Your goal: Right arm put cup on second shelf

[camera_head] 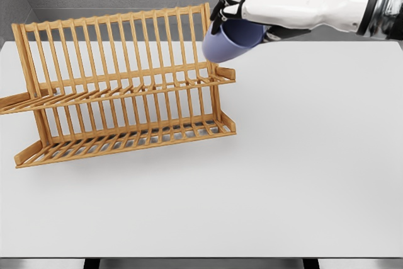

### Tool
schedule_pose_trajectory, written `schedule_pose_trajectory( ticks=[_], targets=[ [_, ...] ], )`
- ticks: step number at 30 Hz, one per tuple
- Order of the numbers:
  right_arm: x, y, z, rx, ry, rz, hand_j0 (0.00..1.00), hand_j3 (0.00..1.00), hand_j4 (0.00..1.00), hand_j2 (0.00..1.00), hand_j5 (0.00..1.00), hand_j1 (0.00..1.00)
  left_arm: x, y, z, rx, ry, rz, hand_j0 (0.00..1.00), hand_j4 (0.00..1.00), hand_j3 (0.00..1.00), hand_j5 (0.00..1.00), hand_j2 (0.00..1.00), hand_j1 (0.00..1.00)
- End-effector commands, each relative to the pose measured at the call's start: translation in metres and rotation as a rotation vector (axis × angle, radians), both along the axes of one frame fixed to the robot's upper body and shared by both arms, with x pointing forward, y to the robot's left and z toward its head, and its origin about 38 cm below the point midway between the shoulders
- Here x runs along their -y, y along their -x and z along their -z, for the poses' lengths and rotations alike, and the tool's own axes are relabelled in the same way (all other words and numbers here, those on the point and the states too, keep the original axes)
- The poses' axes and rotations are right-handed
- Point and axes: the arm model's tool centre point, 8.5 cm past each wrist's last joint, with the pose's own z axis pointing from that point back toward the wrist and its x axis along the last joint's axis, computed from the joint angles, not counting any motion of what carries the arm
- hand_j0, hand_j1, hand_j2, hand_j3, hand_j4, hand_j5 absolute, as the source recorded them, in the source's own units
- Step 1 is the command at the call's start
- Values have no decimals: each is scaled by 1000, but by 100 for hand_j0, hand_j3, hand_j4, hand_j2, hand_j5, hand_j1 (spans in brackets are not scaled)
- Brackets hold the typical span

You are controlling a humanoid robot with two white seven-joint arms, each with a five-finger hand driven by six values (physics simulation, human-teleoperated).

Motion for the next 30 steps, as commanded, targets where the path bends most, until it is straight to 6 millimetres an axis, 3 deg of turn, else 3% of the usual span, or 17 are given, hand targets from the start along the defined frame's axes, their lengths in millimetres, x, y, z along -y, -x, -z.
schedule_pose_trajectory(
  ticks=[1, 30],
  targets=[
    [-5, 1, 1, -3, -7, -19, 65, 65, 65, 65, 65, 65, 0, 0, 0, 0, 0, -1, 100, 100, 100, 100, 100, 100],
    [-37, 5, 19, -42, 5, -108, 66, 66, 66, 66, 66, 66, 0, 0, 0, 0, 0, -1, 100, 100, 100, 100, 100, 100]
  ],
)
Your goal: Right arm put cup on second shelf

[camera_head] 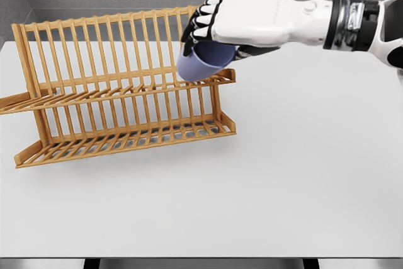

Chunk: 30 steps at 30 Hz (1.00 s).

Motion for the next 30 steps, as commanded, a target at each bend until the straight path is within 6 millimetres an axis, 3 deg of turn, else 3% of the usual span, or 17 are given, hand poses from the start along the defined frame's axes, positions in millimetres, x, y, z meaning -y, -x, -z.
schedule_pose_trajectory(
  ticks=[1, 3, 4, 5, 13, 17, 19, 22, 25, 30],
  targets=[
    [-1, 1, 1, -7, 0, -6, 66, 66, 66, 66, 66, 66, 0, 0, 0, 0, 1, 1, 100, 100, 100, 100, 100, 100],
    [-2, 1, 4, -12, 7, -9, 69, 69, 69, 69, 69, 69, 0, 0, 0, 0, 0, 1, 100, 100, 100, 100, 100, 100],
    [-3, 0, 5, -18, 7, -7, 92, 92, 92, 92, 92, 92, 0, 0, 0, 0, 0, -1, 100, 100, 100, 100, 100, 100],
    [-5, 1, 8, -25, 11, -9, 98, 98, 98, 98, 98, 98, 0, 0, 0, 0, 0, -1, 100, 100, 100, 100, 100, 100],
    [0, -1, 3, -14, 5, 4, 100, 100, 100, 100, 100, 100, 0, 0, 0, 0, 0, 1, 100, 100, 100, 100, 100, 100],
    [47, -7, -31, 64, -32, 120, 100, 100, 100, 100, 100, 100, 0, 0, 0, 0, 0, -1, 100, 100, 100, 100, 100, 100],
    [87, -5, -39, 88, -20, 207, 100, 100, 100, 100, 100, 100, 0, 0, 0, 0, 0, -1, 100, 100, 100, 100, 100, 100],
    [128, 1, -12, 29, -11, 301, 100, 100, 100, 100, 100, 100, 0, 0, 0, 0, 1, 0, 100, 100, 100, 100, 100, 100],
    [169, 8, 12, -17, -157, 405, 100, 100, 100, 100, 100, 100, 0, 0, 0, 0, 0, -1, 100, 100, 100, 100, 100, 100],
    [170, 10, 43, -89, -162, 417, 100, 100, 100, 100, 100, 100, 0, 0, 0, 0, 1, 0, 100, 100, 100, 100, 100, 100]
  ],
)
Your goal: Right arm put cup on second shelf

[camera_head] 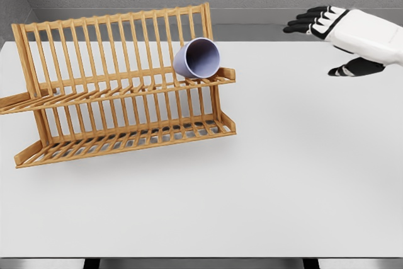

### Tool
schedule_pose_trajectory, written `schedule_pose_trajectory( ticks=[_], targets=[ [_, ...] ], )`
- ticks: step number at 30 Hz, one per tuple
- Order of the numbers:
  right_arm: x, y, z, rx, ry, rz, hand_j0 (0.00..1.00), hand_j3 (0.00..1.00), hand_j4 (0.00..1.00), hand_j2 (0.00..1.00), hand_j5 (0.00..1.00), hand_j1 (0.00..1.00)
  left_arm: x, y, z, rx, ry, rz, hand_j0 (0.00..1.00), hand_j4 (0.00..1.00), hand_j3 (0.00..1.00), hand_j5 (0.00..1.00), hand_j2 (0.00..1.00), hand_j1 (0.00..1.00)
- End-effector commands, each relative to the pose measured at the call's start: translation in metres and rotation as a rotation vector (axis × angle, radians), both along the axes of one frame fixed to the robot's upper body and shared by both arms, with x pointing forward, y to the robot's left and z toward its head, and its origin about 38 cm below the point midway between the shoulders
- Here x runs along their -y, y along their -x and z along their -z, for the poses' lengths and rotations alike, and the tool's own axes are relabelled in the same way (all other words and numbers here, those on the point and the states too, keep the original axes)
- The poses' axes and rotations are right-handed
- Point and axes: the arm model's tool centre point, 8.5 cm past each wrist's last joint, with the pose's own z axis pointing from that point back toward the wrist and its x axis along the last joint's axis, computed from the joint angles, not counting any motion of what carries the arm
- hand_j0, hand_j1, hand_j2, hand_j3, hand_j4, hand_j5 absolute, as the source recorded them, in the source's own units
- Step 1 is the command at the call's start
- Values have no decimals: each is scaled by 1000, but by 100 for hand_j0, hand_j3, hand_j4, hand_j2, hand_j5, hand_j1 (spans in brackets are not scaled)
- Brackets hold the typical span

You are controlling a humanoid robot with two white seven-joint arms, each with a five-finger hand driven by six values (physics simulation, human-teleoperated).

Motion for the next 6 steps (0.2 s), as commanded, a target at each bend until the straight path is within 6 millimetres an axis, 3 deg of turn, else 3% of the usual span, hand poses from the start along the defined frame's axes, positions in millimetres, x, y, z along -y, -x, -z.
schedule_pose_trajectory(
  ticks=[1, 4, 6],
  targets=[
    [4, -1, -6, 17, -27, 13, 100, 100, 100, 100, 100, 100, 0, 0, 0, 0, 1, -1, 100, 100, 100, 100, 100, 100],
    [-1, -2, 0, 8, -46, 5, 100, 100, 100, 100, 100, 100, 0, 0, 0, 0, 0, -1, 100, 100, 100, 100, 100, 100],
    [-2, -3, 0, 6, -52, 7, 100, 100, 100, 100, 100, 100, 0, -21, -1, 39, -2, -3, 100, 100, 100, 100, 100, 100]
  ],
)
